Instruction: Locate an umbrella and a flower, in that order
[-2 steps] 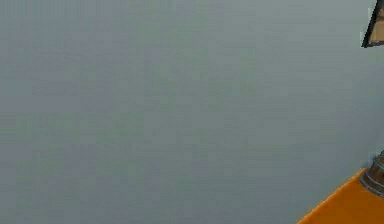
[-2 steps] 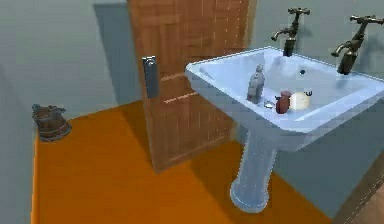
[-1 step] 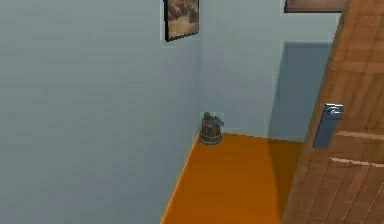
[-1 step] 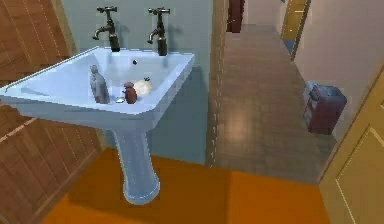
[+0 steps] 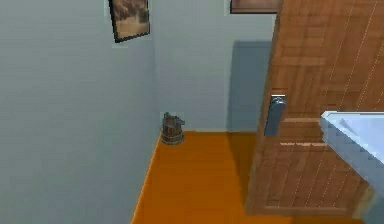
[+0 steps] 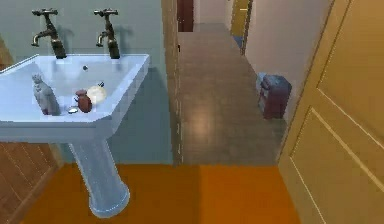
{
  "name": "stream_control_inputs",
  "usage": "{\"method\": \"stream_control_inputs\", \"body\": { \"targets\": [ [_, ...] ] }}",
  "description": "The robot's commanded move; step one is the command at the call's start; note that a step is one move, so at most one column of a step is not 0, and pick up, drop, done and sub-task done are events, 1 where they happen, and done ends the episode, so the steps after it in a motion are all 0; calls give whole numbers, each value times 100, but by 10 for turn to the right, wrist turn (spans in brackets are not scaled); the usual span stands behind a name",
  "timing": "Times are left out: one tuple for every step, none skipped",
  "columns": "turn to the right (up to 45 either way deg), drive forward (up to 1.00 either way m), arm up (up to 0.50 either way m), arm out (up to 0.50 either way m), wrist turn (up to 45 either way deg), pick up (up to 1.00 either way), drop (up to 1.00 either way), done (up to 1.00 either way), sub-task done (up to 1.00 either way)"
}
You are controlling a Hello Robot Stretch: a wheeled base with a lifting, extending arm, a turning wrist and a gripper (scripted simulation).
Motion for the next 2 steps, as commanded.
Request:
{"method": "stream_control_inputs", "body": {
  "targets": [
    [0,100,0,0,0,0,0,0,0],
    [0,5,0,0,0,0,0,0,0]
  ]
}}
